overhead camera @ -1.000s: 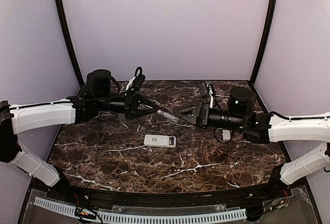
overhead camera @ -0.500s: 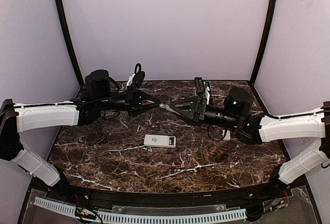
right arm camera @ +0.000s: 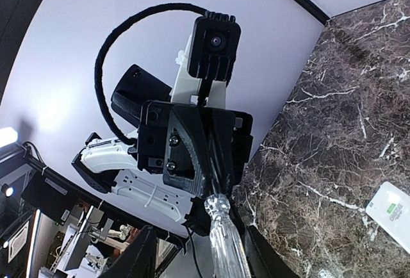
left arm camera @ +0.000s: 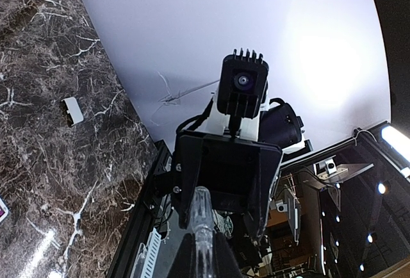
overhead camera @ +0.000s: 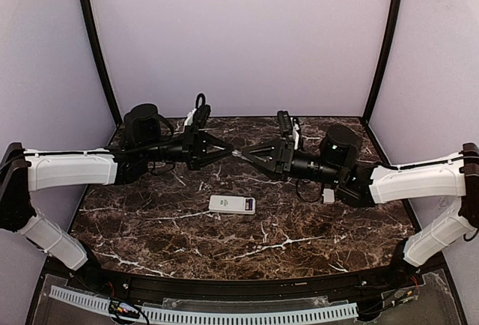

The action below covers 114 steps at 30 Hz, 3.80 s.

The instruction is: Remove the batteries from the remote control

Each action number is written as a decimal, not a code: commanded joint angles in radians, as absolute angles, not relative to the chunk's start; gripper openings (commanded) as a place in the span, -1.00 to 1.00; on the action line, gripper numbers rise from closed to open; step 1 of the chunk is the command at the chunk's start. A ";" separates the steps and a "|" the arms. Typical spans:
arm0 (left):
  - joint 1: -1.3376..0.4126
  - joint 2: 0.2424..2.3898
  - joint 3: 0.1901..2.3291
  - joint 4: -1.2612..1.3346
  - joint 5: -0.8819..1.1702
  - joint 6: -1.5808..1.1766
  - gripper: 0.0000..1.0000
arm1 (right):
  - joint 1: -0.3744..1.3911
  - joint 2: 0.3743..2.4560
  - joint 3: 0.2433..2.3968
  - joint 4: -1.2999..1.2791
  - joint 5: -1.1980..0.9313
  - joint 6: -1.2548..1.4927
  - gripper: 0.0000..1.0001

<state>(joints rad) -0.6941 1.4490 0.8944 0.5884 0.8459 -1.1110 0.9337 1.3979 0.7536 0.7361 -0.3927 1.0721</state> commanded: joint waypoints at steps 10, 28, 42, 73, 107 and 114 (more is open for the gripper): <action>-0.698 1.453 0.871 0.610 0.835 -1.110 -0.99 | 0.927 1.445 0.825 0.786 -0.418 1.063 -0.40; -0.699 1.455 0.869 0.574 0.833 -1.084 -0.99 | 0.928 1.432 0.834 0.718 -0.409 1.033 -0.87; -0.691 1.412 0.917 0.392 0.819 -0.925 0.25 | 0.928 1.340 0.805 0.509 -0.349 0.972 -1.00; -0.577 1.438 1.037 -0.405 0.422 0.301 0.77 | 0.927 1.093 0.863 -0.307 -0.130 0.708 -1.00; -0.720 2.024 1.348 -0.514 0.306 0.813 0.70 | 0.928 1.078 0.911 -0.508 -0.057 0.671 -1.00; -0.721 2.063 1.379 -0.546 0.314 0.835 0.30 | 0.928 1.086 0.918 -0.516 -0.053 0.666 -1.00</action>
<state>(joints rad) -0.7158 2.0277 1.3621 -0.4927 0.3256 0.8116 0.9279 1.0821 0.8883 -0.5137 -0.0715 0.6807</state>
